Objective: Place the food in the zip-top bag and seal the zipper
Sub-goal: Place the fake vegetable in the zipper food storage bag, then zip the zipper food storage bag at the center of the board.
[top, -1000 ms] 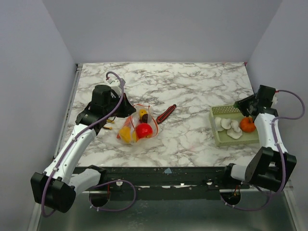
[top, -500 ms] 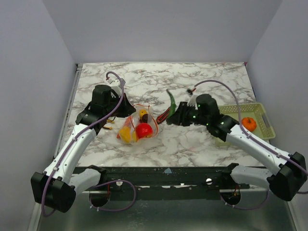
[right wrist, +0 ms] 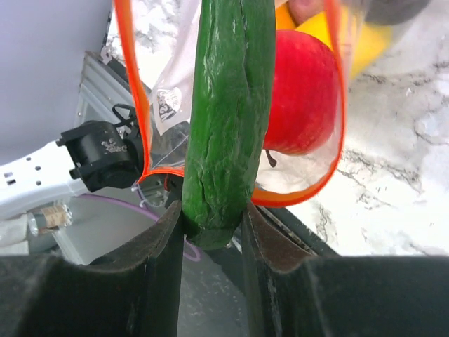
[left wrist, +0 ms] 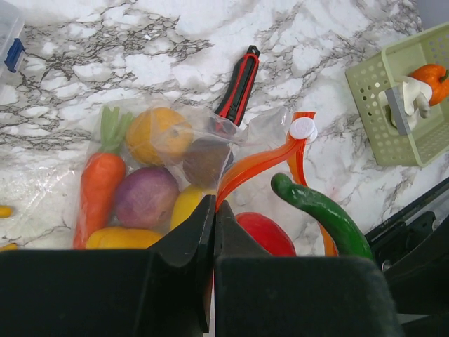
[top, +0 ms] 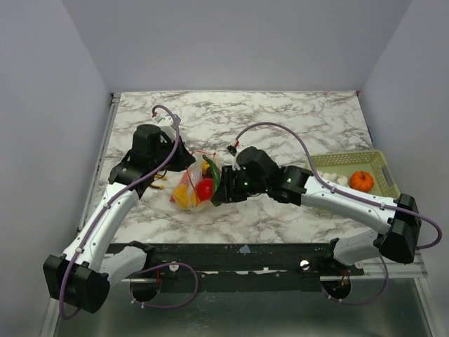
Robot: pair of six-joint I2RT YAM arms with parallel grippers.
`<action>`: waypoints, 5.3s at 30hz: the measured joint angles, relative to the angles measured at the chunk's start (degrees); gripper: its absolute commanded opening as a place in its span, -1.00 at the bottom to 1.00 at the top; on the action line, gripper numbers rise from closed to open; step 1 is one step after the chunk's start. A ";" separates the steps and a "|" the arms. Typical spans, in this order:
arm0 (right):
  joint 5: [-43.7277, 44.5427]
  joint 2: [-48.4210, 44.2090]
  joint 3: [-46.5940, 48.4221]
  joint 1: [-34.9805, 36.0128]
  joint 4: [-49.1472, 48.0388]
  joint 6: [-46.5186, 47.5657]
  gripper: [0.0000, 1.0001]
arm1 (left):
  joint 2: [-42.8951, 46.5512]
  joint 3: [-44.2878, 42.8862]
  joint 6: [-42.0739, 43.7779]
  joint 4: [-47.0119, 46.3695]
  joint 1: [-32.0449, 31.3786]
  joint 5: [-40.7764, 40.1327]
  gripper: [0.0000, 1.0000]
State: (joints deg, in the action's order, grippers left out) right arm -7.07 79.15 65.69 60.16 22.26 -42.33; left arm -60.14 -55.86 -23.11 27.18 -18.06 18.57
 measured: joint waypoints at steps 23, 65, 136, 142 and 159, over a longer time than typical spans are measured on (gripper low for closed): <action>-0.59 8.13 7.93 -0.81 0.04 -20.11 -0.06 | 3.39 0.09 0.81 -1.42 -1.36 2.73 -1.00; 26.86 16.11 27.58 -2.10 18.29 -19.52 -0.99 | 2.82 -1.62 3.19 2.60 -3.19 6.03 -0.36; -33.35 -23.96 -25.92 -27.02 -31.80 28.85 0.87 | 7.65 0.98 15.21 5.29 -23.28 8.31 -1.00; -41.66 -20.76 -25.90 -27.17 -36.17 27.76 0.48 | 6.54 3.91 15.37 4.00 -23.23 11.04 -1.00; -53.33 -13.92 -24.70 -27.19 -42.95 24.96 -0.18 | 5.86 3.91 16.79 3.78 -22.49 14.29 -1.00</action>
State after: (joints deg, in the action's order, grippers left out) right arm -60.40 65.23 40.99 32.97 -20.69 -17.37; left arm -54.28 -51.94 -6.33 30.96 -40.56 32.86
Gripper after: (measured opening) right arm 0.581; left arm 0.009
